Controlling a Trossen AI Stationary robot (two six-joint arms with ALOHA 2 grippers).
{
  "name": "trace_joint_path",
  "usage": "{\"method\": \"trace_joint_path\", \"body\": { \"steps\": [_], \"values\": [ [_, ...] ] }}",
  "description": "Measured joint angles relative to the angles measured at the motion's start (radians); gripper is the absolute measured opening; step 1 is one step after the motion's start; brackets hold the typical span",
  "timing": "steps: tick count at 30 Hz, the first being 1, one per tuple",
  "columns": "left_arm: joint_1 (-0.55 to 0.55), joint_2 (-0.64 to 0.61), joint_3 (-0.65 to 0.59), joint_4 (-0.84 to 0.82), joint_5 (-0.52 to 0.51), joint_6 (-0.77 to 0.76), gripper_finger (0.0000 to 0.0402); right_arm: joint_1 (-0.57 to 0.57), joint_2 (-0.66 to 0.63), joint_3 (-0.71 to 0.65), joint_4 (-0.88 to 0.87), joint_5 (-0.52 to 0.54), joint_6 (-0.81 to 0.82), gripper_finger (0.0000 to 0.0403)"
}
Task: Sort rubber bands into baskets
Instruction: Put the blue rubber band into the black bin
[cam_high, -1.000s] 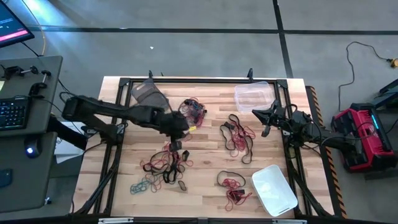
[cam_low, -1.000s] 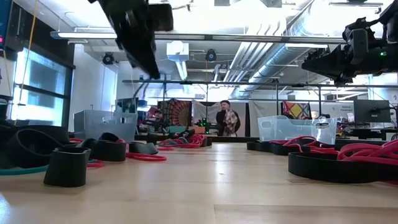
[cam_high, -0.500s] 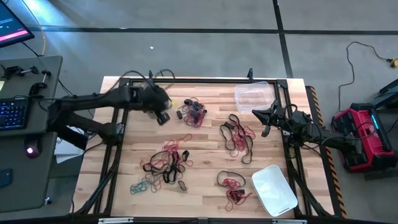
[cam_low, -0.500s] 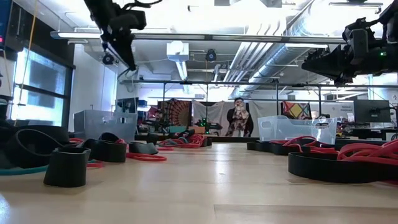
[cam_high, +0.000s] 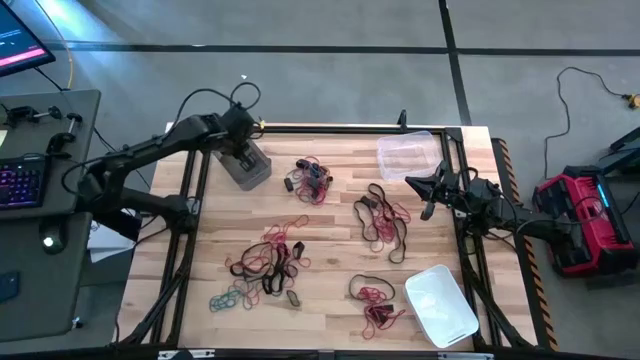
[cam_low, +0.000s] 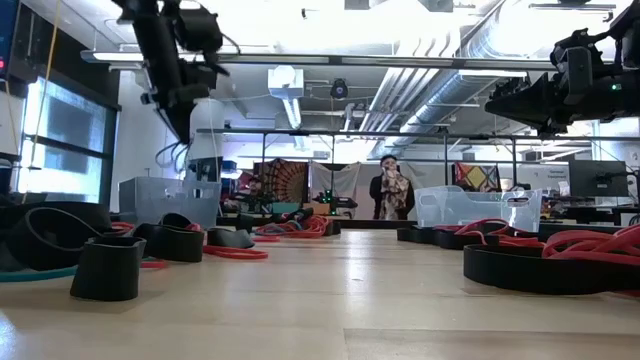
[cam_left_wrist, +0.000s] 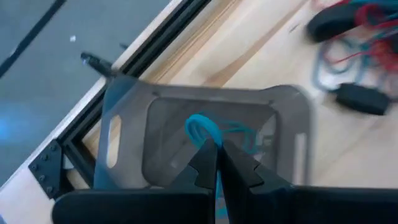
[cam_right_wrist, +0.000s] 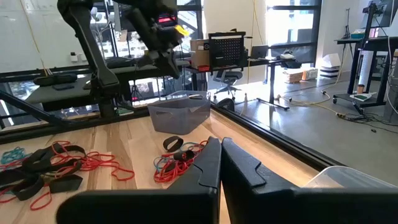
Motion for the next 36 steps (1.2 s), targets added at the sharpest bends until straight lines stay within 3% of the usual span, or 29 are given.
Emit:
{"method": "trace_joint_path", "body": {
  "steps": [7,19,30,36],
  "values": [
    [0.091,0.053,-0.074,0.028,0.055,0.031,0.0,0.0,0.0,0.0,-0.001,0.0,0.0,0.0],
    [0.113,0.07,-0.178,0.103,0.127,0.055,0.0003,0.0,0.0,0.0,0.0,0.0,-0.005,0.0],
    [0.091,0.063,-0.178,0.127,0.118,0.057,0.0065,0.0,0.0,0.0,0.0,0.0,-0.007,0.0],
    [0.048,0.017,-0.178,0.134,0.044,0.105,0.0099,0.0,0.0,0.0,0.0,0.006,-0.006,0.0]
  ]
}}
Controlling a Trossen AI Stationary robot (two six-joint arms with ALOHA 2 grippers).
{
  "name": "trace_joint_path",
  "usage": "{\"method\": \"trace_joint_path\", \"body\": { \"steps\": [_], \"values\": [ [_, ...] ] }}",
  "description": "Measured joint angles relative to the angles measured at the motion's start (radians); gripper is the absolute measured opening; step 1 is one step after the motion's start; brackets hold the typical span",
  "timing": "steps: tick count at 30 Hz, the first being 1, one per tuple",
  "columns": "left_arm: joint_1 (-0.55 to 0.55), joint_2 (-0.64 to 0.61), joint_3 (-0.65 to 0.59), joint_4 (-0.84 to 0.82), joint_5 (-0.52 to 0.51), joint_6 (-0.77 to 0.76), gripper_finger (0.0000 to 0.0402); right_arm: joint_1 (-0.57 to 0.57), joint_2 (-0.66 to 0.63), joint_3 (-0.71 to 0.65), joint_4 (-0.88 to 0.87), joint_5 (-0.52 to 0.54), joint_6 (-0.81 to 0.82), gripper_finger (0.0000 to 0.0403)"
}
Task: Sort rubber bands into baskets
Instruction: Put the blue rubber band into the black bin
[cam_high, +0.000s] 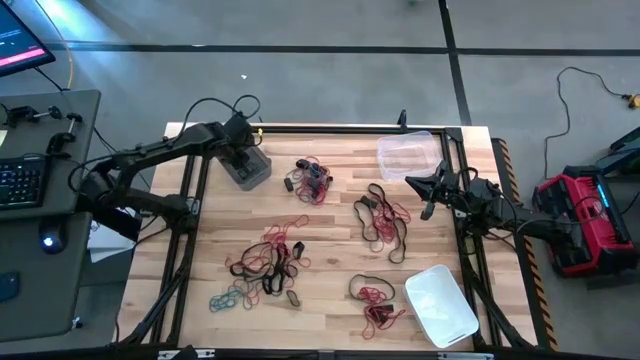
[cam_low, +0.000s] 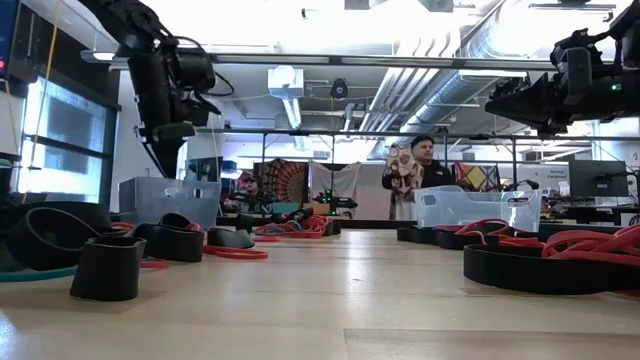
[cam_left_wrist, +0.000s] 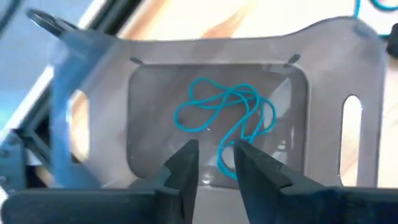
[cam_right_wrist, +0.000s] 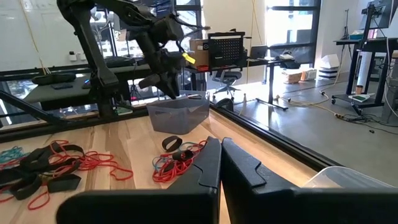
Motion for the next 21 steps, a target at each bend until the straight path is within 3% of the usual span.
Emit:
{"method": "trace_joint_path", "body": {
  "steps": [6,10,14,21],
  "values": [
    [-0.045,-0.071,0.0,-0.008,0.002,0.016,0.012,0.0,0.0,0.0,0.0,0.0,0.001,0.0],
    [-0.119,-0.139,0.0,-0.011,0.07,0.046,0.0124,0.0,0.0,0.0,0.0,0.001,0.001,0.0],
    [-0.23,-0.203,0.0,-0.016,0.129,0.046,0.0125,0.0,0.0,0.0,0.0,0.001,0.001,0.0],
    [-0.481,-0.26,0.0,-0.083,0.125,-0.026,0.0117,0.0,0.0,0.0,0.0,0.004,0.001,0.0]
  ]
}}
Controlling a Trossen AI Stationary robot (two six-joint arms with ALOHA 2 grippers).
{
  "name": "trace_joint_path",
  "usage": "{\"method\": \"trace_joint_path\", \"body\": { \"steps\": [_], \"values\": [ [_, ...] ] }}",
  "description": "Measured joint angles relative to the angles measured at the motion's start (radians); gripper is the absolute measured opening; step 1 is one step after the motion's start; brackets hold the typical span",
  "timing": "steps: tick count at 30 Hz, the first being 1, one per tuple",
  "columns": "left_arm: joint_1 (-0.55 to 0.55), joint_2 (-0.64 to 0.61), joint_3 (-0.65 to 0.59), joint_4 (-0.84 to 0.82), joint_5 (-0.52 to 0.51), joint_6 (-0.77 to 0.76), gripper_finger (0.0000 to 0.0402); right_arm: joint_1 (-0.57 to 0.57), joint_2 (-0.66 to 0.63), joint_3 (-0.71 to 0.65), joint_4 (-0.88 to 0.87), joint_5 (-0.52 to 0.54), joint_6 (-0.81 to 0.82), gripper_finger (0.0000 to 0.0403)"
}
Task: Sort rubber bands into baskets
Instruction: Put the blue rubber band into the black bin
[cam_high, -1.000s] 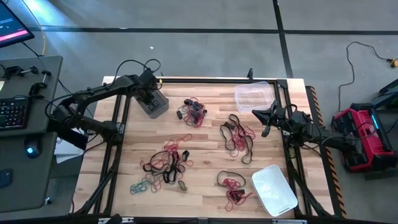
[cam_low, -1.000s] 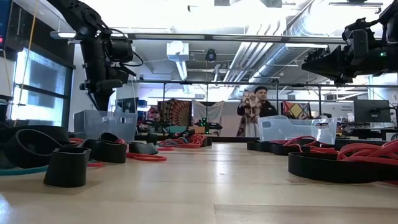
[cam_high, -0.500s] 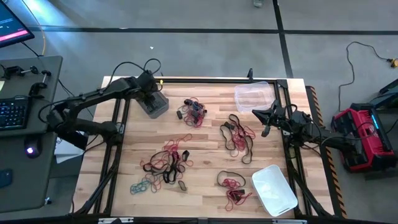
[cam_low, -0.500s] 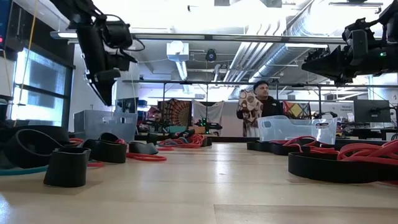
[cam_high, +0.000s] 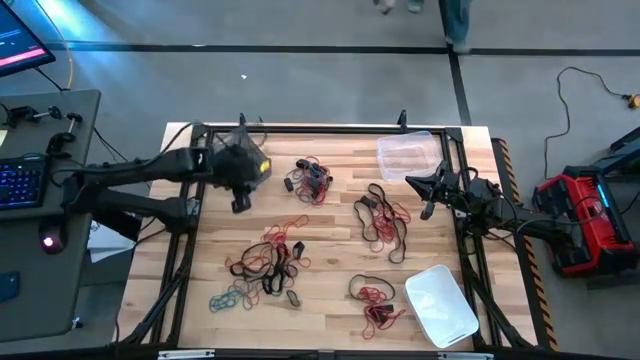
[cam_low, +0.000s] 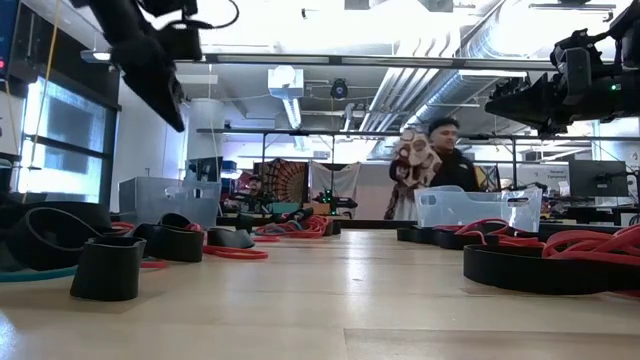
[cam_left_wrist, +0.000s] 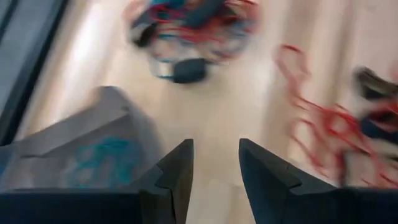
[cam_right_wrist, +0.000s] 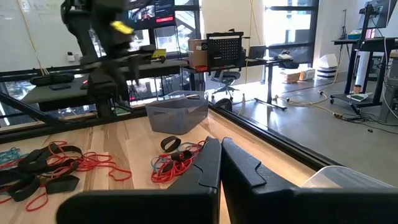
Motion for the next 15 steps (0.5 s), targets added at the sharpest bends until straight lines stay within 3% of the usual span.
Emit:
{"method": "trace_joint_path", "body": {
  "steps": [8,15],
  "values": [
    [-0.308,0.007,0.0,-0.108,0.036,-0.149,0.01,0.0,0.0,0.0,0.0,0.0,0.0,0.0],
    [-0.557,0.016,0.0,-0.109,0.103,-0.386,0.009,0.0,0.0,0.0,0.0,-0.001,-0.001,0.0]
  ]
}}
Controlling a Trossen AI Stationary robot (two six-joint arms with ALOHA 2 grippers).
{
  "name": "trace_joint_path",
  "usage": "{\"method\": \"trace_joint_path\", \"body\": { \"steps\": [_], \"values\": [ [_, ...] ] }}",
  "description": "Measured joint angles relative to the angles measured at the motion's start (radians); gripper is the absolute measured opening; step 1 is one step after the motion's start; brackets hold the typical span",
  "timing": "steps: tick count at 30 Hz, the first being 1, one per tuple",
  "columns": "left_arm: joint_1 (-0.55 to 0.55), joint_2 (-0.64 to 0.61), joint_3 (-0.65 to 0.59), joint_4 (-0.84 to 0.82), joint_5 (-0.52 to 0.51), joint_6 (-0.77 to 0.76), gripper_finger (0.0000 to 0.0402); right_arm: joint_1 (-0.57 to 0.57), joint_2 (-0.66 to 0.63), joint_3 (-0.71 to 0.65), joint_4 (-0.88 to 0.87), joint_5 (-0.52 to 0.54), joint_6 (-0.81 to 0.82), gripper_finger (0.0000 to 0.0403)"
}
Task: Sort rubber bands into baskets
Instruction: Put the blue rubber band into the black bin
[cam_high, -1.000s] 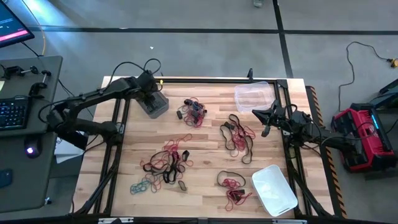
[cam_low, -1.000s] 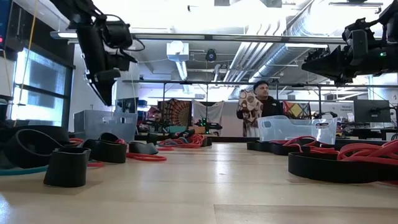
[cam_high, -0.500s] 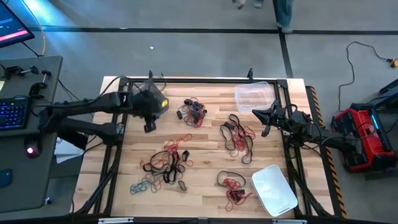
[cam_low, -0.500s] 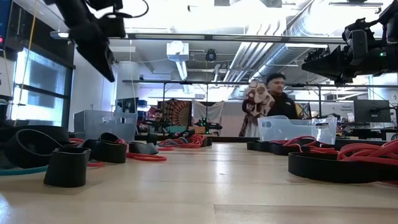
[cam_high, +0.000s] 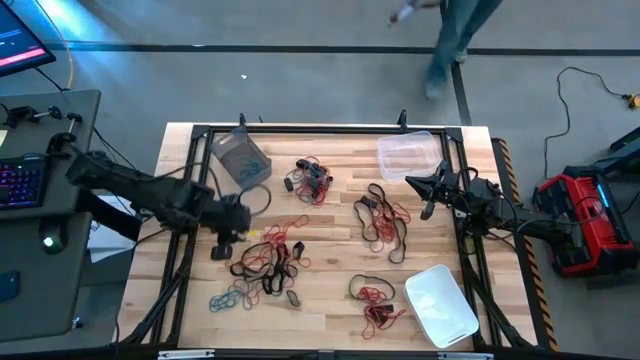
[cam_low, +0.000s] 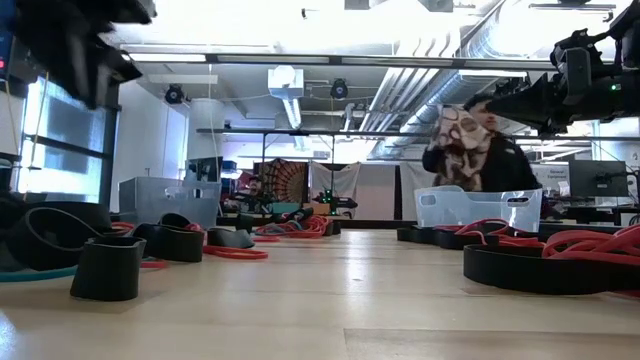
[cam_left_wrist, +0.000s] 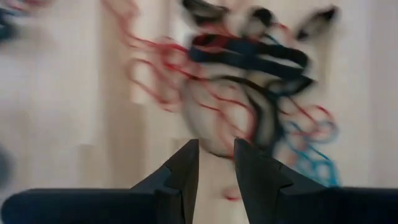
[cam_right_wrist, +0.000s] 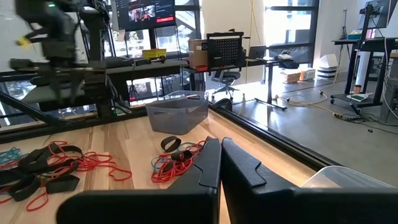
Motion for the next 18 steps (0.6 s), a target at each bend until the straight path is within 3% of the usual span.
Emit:
{"method": "trace_joint_path", "body": {
  "steps": [10,18],
  "values": [
    [-0.318,0.178,0.0,0.004,0.015,-0.28,0.009,0.0,0.0,0.0,0.0,-0.003,-0.002,0.0],
    [-0.442,0.322,0.0,0.113,0.016,-0.425,0.0108,0.0,0.0,0.0,0.0,-0.003,-0.003,0.0]
  ]
}}
